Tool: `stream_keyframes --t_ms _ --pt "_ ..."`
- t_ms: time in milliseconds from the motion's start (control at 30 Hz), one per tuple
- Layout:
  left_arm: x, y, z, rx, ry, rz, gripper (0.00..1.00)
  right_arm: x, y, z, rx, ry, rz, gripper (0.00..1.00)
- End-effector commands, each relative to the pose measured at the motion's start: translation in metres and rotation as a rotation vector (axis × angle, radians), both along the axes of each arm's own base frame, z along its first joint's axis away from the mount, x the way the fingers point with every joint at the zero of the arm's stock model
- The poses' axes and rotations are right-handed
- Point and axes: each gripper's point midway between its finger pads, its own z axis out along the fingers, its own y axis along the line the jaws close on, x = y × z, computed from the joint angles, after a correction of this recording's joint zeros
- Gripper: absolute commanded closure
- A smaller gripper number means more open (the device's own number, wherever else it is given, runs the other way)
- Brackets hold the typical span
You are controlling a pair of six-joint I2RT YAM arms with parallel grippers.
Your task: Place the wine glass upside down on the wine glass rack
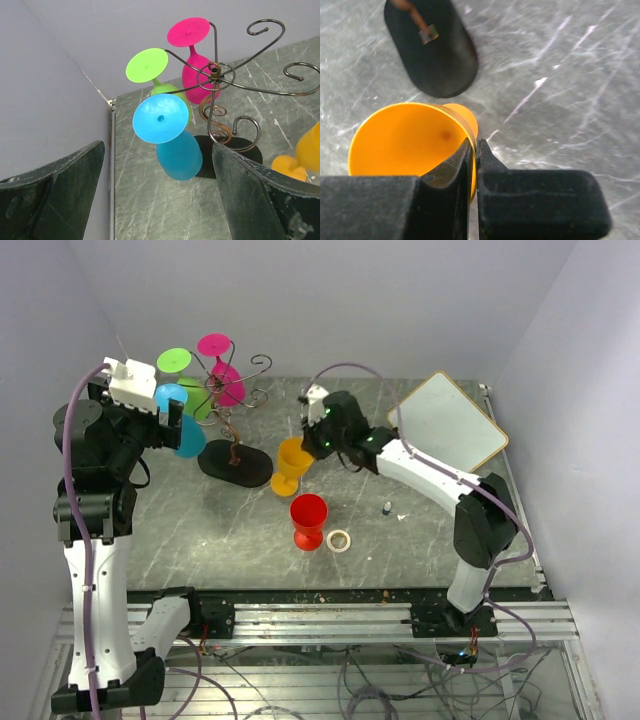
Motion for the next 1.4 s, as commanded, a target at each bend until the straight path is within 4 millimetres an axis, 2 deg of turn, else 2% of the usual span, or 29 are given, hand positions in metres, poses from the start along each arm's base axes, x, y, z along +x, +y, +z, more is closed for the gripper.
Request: stream_keyframes --t_ms 0,67,167,233,300,400,567,667,767,967,1100,1200,1367 --pt "0.001 0.003 0.027 -0.021 -0.069 0.020 0.01 0.034 -0.032 0.070 0.139 -0.072 -0.067 1.00" --pt "0.004 -0.002 0.032 -0.047 -0.075 -0.003 0.02 0.046 -0.053 0.089 0.158 -0.104 -0.110 1.00" --pt "0.008 -0.017 0.037 -0.119 -0.075 -0.071 0.03 0.064 -0.097 0.123 0.186 -0.178 -0.200 1.00" --pt "0.011 -0.032 0.040 -0.177 -0.067 -0.140 0.04 0.069 -0.129 0.157 0.216 -0.247 -0.260 1.00" --pt "0.014 -0.050 0.043 -0.247 -0.055 -0.233 0.08 0.069 -0.150 0.186 0.242 -0.303 -0.287 1.00" --pt "0.023 -0.073 0.043 -0.357 -0.021 -0.335 0.11 0.059 -0.157 0.230 0.247 -0.385 -0.256 1.00" --pt "0.037 -0.102 0.047 -0.508 0.028 -0.426 0.15 0.032 -0.156 0.301 0.328 -0.492 -0.187 1.00" --pt "0.045 -0.115 0.048 -0.589 0.051 -0.472 0.15 0.019 -0.149 0.325 0.392 -0.504 -0.139 1.00" --pt "0.047 -0.141 0.045 -0.693 0.110 -0.555 0.17 0.009 -0.138 0.340 0.445 -0.493 -0.079 1.00" --pt "0.050 -0.184 0.057 -0.777 0.156 -0.671 0.18 0.000 -0.122 0.346 0.512 -0.446 0.008 1.00" --pt "0.060 -0.204 0.050 -0.834 0.203 -0.687 0.21 -0.006 -0.112 0.344 0.539 -0.414 0.065 1.00" --pt "0.067 -0.216 0.039 -0.856 0.248 -0.695 0.28 -0.011 -0.107 0.344 0.556 -0.393 0.098 1.00" --pt "0.070 -0.227 0.025 -0.875 0.291 -0.699 0.35 -0.011 -0.103 0.341 0.567 -0.370 0.114 1.00"
